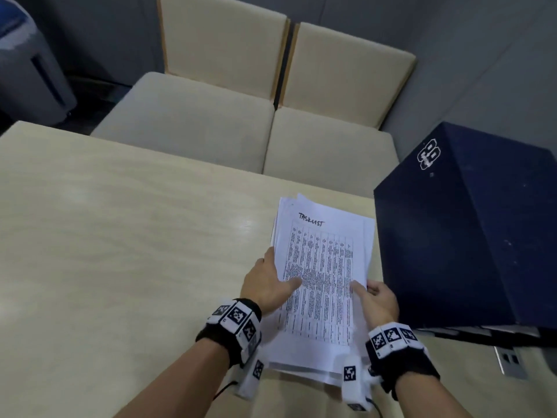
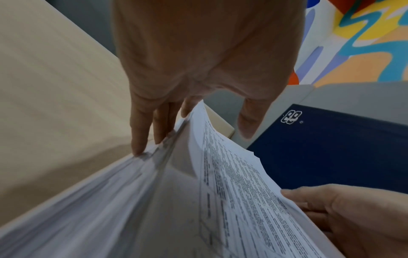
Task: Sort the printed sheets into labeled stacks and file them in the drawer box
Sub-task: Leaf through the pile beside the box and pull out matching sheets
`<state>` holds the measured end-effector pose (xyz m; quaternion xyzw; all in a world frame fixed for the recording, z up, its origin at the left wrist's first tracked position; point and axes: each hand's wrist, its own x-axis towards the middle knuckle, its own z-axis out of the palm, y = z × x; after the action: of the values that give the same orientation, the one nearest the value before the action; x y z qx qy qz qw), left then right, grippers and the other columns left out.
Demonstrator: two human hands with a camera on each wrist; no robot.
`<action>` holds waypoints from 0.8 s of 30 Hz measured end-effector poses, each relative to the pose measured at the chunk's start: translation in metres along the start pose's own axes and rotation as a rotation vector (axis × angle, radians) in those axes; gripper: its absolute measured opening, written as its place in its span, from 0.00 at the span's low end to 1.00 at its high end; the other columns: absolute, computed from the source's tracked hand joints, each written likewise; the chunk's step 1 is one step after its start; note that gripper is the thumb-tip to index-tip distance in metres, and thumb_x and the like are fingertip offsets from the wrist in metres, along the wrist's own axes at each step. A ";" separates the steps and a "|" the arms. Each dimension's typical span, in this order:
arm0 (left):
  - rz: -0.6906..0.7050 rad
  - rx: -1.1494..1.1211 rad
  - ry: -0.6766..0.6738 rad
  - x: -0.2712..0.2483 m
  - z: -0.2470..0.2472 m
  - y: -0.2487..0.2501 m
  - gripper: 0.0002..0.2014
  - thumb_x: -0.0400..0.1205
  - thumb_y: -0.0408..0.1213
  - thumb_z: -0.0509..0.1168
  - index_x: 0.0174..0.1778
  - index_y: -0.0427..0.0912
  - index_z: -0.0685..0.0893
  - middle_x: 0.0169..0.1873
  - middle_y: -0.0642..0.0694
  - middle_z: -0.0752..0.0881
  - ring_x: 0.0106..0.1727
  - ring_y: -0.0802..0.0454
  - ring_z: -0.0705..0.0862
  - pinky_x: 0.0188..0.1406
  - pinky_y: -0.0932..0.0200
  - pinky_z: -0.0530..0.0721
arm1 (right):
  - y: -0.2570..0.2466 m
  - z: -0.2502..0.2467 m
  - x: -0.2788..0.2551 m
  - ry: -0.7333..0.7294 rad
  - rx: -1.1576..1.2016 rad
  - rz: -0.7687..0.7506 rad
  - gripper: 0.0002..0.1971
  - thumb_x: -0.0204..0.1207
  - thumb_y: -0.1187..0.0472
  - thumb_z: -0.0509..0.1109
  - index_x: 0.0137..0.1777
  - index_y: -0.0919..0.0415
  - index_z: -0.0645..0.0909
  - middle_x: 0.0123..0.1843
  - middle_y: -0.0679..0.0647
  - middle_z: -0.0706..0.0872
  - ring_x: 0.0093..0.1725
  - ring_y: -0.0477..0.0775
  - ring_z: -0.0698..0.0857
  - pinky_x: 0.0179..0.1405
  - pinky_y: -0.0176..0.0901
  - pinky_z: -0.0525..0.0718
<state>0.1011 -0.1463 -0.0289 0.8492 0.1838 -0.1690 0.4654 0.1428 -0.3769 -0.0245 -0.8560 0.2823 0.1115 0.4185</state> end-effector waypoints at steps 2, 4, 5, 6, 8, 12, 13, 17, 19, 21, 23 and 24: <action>0.022 0.035 0.008 0.004 0.006 0.002 0.49 0.69 0.66 0.67 0.83 0.46 0.60 0.70 0.42 0.78 0.67 0.41 0.80 0.65 0.44 0.81 | 0.000 -0.002 0.003 0.037 0.008 0.017 0.14 0.69 0.51 0.81 0.50 0.56 0.84 0.48 0.52 0.90 0.47 0.55 0.87 0.52 0.46 0.83; 0.036 0.070 0.013 0.010 0.009 0.000 0.48 0.72 0.64 0.69 0.83 0.46 0.58 0.68 0.40 0.77 0.68 0.40 0.77 0.65 0.43 0.80 | -0.001 -0.003 0.002 0.066 -0.004 0.034 0.15 0.68 0.50 0.81 0.48 0.57 0.85 0.45 0.51 0.89 0.47 0.55 0.87 0.52 0.46 0.83; 0.044 0.080 0.015 0.011 0.010 -0.002 0.47 0.74 0.63 0.68 0.84 0.46 0.57 0.68 0.40 0.76 0.68 0.40 0.76 0.65 0.43 0.79 | -0.002 -0.004 0.002 0.077 -0.013 0.028 0.14 0.68 0.51 0.82 0.47 0.57 0.84 0.45 0.51 0.89 0.46 0.56 0.87 0.52 0.46 0.83; 0.051 0.087 0.014 0.012 0.011 -0.003 0.46 0.76 0.62 0.68 0.85 0.47 0.56 0.67 0.39 0.75 0.68 0.40 0.75 0.65 0.45 0.78 | -0.005 -0.005 0.001 0.087 -0.029 0.021 0.14 0.67 0.52 0.83 0.46 0.57 0.83 0.44 0.51 0.88 0.45 0.56 0.87 0.50 0.46 0.83; 0.081 0.099 0.010 0.015 0.009 -0.003 0.43 0.79 0.60 0.67 0.86 0.48 0.54 0.66 0.39 0.73 0.68 0.40 0.73 0.65 0.48 0.77 | -0.011 -0.005 0.002 0.100 -0.059 0.020 0.15 0.67 0.56 0.83 0.46 0.59 0.81 0.44 0.53 0.87 0.44 0.58 0.86 0.45 0.44 0.81; 0.054 -0.002 0.135 0.011 0.007 -0.005 0.33 0.83 0.50 0.66 0.83 0.47 0.65 0.67 0.39 0.75 0.67 0.43 0.78 0.65 0.51 0.77 | -0.012 0.000 0.000 0.129 -0.146 0.028 0.16 0.67 0.57 0.83 0.39 0.55 0.76 0.45 0.55 0.86 0.46 0.61 0.86 0.48 0.52 0.86; 0.031 -0.040 0.189 0.008 0.007 -0.004 0.29 0.83 0.47 0.66 0.80 0.47 0.70 0.67 0.40 0.77 0.65 0.44 0.80 0.64 0.52 0.80 | -0.012 -0.001 0.000 0.145 -0.166 0.011 0.15 0.68 0.56 0.82 0.37 0.54 0.76 0.45 0.55 0.86 0.46 0.61 0.86 0.48 0.51 0.85; -0.014 -0.064 0.263 0.006 0.016 0.004 0.23 0.85 0.43 0.64 0.78 0.44 0.75 0.64 0.39 0.81 0.64 0.44 0.82 0.64 0.52 0.79 | -0.009 -0.013 0.007 0.171 -0.145 -0.041 0.17 0.75 0.54 0.77 0.32 0.64 0.78 0.32 0.54 0.82 0.32 0.55 0.79 0.30 0.41 0.71; -0.028 -0.080 0.269 0.005 0.024 0.009 0.23 0.86 0.43 0.63 0.79 0.45 0.75 0.63 0.39 0.81 0.64 0.43 0.82 0.64 0.53 0.78 | -0.003 -0.019 0.013 0.160 -0.133 -0.053 0.18 0.78 0.54 0.74 0.33 0.67 0.78 0.32 0.59 0.83 0.31 0.56 0.78 0.29 0.41 0.74; -0.045 -0.093 0.266 0.005 0.033 0.014 0.24 0.85 0.45 0.63 0.78 0.45 0.76 0.62 0.41 0.82 0.63 0.44 0.82 0.64 0.52 0.80 | 0.004 -0.023 0.021 0.122 -0.121 -0.063 0.16 0.81 0.54 0.69 0.38 0.66 0.83 0.40 0.61 0.88 0.39 0.61 0.84 0.40 0.48 0.84; -0.060 -0.150 0.263 0.003 0.040 0.019 0.24 0.83 0.50 0.67 0.74 0.45 0.79 0.61 0.45 0.84 0.61 0.47 0.83 0.62 0.51 0.83 | 0.010 -0.024 0.026 0.124 -0.114 -0.096 0.15 0.84 0.57 0.63 0.46 0.67 0.87 0.48 0.63 0.90 0.47 0.67 0.85 0.50 0.53 0.85; -0.064 -0.193 0.280 0.003 0.042 0.021 0.23 0.81 0.51 0.69 0.69 0.44 0.81 0.59 0.48 0.85 0.59 0.49 0.84 0.59 0.52 0.83 | 0.011 -0.023 0.027 0.135 -0.109 -0.140 0.15 0.85 0.60 0.61 0.50 0.68 0.87 0.51 0.65 0.89 0.50 0.68 0.85 0.52 0.54 0.84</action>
<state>0.1091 -0.1918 -0.0362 0.8095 0.2894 -0.0452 0.5089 0.1570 -0.4111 -0.0286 -0.9007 0.2429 0.0392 0.3580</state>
